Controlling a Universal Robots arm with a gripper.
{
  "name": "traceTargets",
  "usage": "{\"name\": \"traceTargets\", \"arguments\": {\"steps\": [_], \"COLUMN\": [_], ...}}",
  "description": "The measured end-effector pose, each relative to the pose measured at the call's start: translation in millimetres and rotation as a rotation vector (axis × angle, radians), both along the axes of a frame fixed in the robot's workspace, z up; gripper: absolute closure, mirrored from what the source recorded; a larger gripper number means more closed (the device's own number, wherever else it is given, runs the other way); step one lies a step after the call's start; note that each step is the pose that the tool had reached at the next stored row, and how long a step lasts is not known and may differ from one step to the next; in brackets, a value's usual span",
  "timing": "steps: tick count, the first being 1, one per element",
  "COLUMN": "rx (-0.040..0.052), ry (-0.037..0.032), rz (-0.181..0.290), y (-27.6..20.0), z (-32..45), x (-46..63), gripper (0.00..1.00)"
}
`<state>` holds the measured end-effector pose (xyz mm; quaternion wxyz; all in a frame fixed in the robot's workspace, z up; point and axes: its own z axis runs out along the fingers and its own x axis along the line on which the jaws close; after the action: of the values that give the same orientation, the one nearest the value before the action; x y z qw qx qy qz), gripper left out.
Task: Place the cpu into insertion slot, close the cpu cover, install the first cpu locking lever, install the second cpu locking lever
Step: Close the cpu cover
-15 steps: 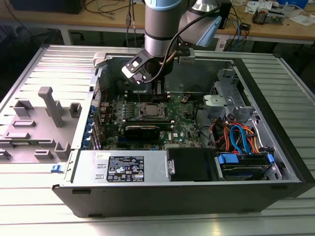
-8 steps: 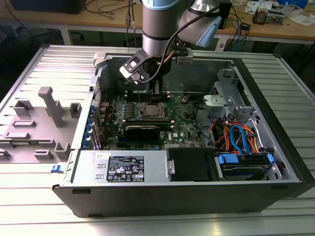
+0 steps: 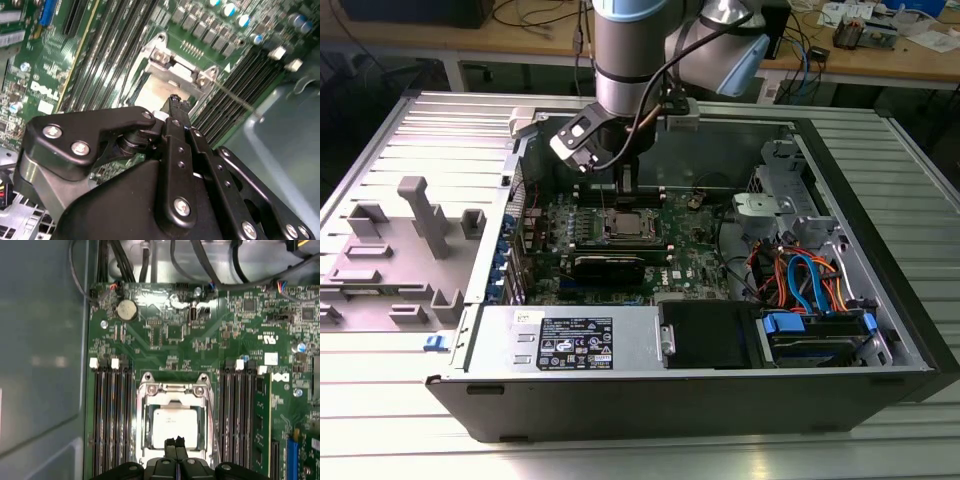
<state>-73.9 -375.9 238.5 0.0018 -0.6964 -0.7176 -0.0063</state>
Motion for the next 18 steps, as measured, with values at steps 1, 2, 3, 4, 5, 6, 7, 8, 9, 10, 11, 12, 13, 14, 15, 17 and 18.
{"name": "traceTargets", "arguments": {"steps": [1,2,3,4,5,6,7,8,9,10,11,12,13,14,15,17,18], "rx": [0.0,0.0,-0.0002,-0.0001,-0.0001,-0.0001,0.0,0.0,0.0,-0.0001,0.0,0.0,-0.0001,-0.0001,-0.0008,-0.0011,-0.0006], "ry": [0.0,-0.0001,0.0001,0.0001,0.0001,0.0,0.0,0.0,0.0,0.0,0.0,0.0,0.0,0.0,0.0005,0.0006,0.0004], "rz": [0.0,0.001,0.001,0.002,0.003,0.003,0.004,0.004,0.005,0.006,0.007,0.008,0.008,0.008,0.009,0.009,0.009], "y": [0.0,0.0,-0.1,0.0,0.0,-0.1,0.0,0.0,0.0,0.0,0.0,0.0,0.0,0.0,-0.1,-0.2,-0.1], "z": [-0.2,-0.9,-2.2,-5.2,-7.7,-9.3,-11.3,-13.0,-15.6,-17.9,-21.9,-24.6,-26.3,-29.8,-31.3,-32.7,-32.7], "x": [-1.5,-3.7,-5.1,-6.9,-7.7,-8.1,-8.6,-9.0,-9.3,-9.5,-9.8,-9.9,-10.1,-10.3,-10.4,-10.5,-10.5], "gripper": [0.89,0.89,0.89,0.89,0.89,0.89,0.89,0.89,0.89,0.89,0.89,0.89,0.89,0.89,0.89,0.89,0.89]}}
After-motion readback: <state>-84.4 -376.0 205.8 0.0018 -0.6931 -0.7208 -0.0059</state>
